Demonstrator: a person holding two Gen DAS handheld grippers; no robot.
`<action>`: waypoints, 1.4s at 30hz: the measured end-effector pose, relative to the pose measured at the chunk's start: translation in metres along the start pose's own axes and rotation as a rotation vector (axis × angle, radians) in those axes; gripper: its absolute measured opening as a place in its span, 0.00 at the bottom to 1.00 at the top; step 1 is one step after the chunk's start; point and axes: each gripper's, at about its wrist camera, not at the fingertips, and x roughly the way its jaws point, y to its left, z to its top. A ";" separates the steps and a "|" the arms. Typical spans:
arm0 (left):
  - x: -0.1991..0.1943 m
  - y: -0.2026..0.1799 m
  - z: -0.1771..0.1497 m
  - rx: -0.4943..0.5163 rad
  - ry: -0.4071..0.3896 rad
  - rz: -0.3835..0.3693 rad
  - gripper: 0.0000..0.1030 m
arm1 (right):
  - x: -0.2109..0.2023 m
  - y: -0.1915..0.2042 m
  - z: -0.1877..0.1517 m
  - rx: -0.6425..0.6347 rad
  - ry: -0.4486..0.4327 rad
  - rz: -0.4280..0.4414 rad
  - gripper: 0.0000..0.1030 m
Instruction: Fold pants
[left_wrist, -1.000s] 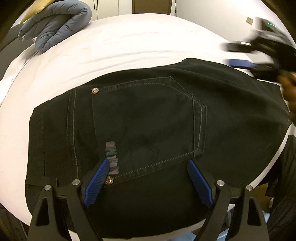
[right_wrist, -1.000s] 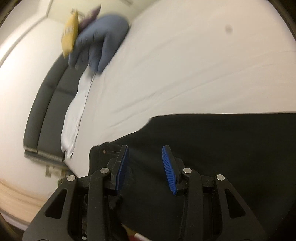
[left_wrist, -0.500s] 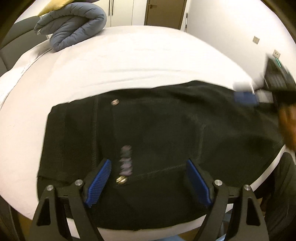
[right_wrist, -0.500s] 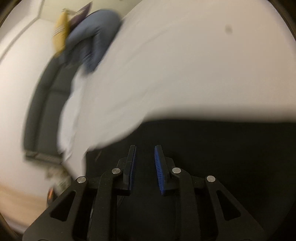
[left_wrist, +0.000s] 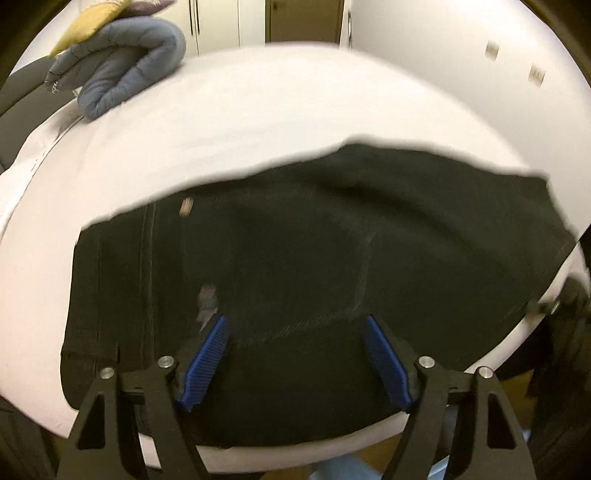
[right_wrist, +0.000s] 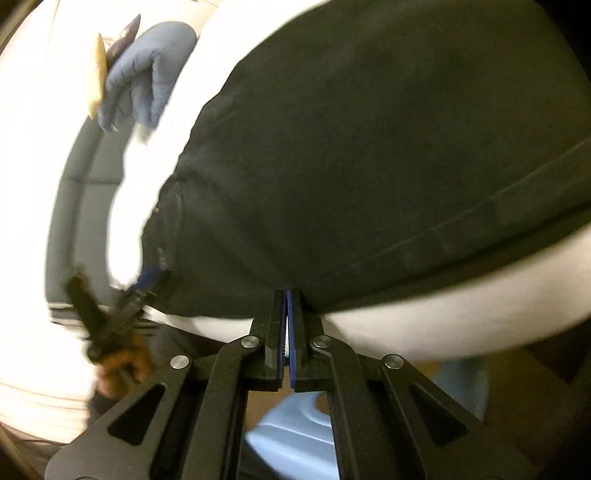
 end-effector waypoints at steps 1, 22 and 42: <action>-0.002 -0.006 0.006 -0.009 -0.026 -0.025 0.75 | -0.009 0.009 0.002 -0.038 -0.006 -0.032 0.07; 0.041 -0.076 -0.012 0.120 0.072 -0.114 0.78 | -0.149 -0.078 0.024 0.243 -0.388 -0.016 0.08; 0.022 0.056 0.032 -0.165 -0.010 -0.027 0.77 | -0.085 -0.003 0.097 0.040 -0.253 0.111 0.08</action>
